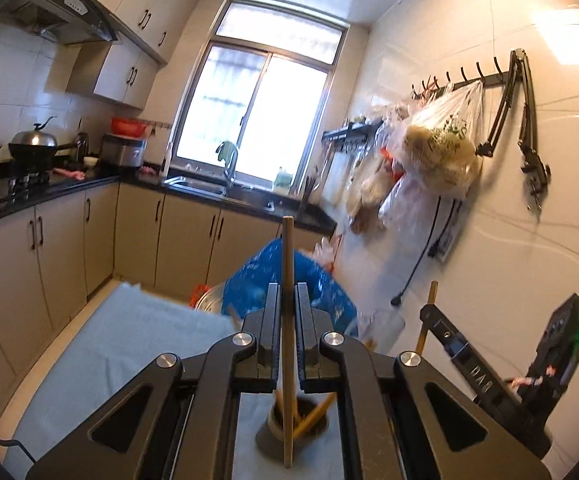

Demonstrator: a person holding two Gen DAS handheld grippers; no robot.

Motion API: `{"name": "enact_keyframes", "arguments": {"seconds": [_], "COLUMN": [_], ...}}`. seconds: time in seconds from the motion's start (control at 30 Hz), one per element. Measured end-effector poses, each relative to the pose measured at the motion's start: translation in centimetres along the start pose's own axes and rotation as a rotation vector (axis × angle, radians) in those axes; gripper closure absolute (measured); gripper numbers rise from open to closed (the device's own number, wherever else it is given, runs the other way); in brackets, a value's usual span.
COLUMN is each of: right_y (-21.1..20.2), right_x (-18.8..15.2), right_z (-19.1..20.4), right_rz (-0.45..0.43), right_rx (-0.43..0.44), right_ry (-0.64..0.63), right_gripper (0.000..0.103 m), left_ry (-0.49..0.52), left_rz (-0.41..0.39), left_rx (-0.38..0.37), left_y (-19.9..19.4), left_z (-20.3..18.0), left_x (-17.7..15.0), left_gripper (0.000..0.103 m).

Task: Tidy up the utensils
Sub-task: 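Lift both held chopsticks and carry them above the grey holder, then open both tools to drop the chopsticks into the holder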

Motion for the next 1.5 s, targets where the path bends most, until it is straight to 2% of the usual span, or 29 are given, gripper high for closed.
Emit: {"name": "enact_keyframes", "arguments": {"seconds": [0.13,0.23,0.43,0.63,0.8,0.93,1.03,1.17,1.33,1.43,1.5], "right_y": [2.7,4.4,6.9,7.6,7.3,6.6,5.9,3.9,0.7,-0.8,-0.8], "right_x": [0.8,0.4,-2.3,-4.3,-4.5,-3.9,-3.1,-1.9,-1.7,-3.9,-7.2], "right_z": [0.1,-0.7,-3.7,-5.1,-5.1,-4.5,-3.7,-2.0,1.0,2.6,3.1], "right_rz": [-0.082,-0.112,-0.079,-0.044,-0.043,-0.055,-0.058,-0.070,-0.057,0.024,0.152], "right_rx": [-0.047,-0.071,-0.097,-0.116,-0.117,-0.125,-0.121,-0.109,-0.078,-0.046,-0.003], "right_ry": [-0.077,-0.093,-0.052,-0.040,-0.019,-0.024,-0.038,-0.053,-0.089,-0.112,-0.098], "right_gripper": [0.096,0.096,0.096,0.095,0.094,0.069,0.068,0.065,0.046,0.038,0.036], "left_ry": [-0.004,0.024,0.060,0.090,0.084,0.053,0.024,-0.022,-0.057,-0.064,-0.061], "left_rz": [-0.012,-0.011,0.053,0.087,0.088,0.085,0.094,0.083,0.054,0.071,0.111], "left_rx": [-0.011,-0.002,0.000,0.018,0.021,0.032,0.027,0.036,0.067,0.116,0.160], "left_y": [3.4,5.9,10.4,11.8,11.1,9.8,8.3,5.5,0.9,-0.9,-1.2], "left_z": [-1.8,-3.0,-4.3,-4.1,-3.8,-2.9,-2.1,-0.4,2.7,5.1,6.7], "left_x": [1.2,0.7,-2.2,-4.1,-4.3,-3.7,-3.2,-2.2,-1.8,-3.1,-4.9], "left_gripper": [0.097,0.097,0.097,0.097,0.097,0.097,0.095,0.078,0.058,0.048,0.047]}}
Point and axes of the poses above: each gripper's, at about its wrist camera, not at the fingertips, and y roughly the way its jaws point, z to its left, x to its top, the point moved 5 cm from there along y, roughly the way its jaws point, and after that the axes turned 15 degrees about x, right-handed, at the moved point
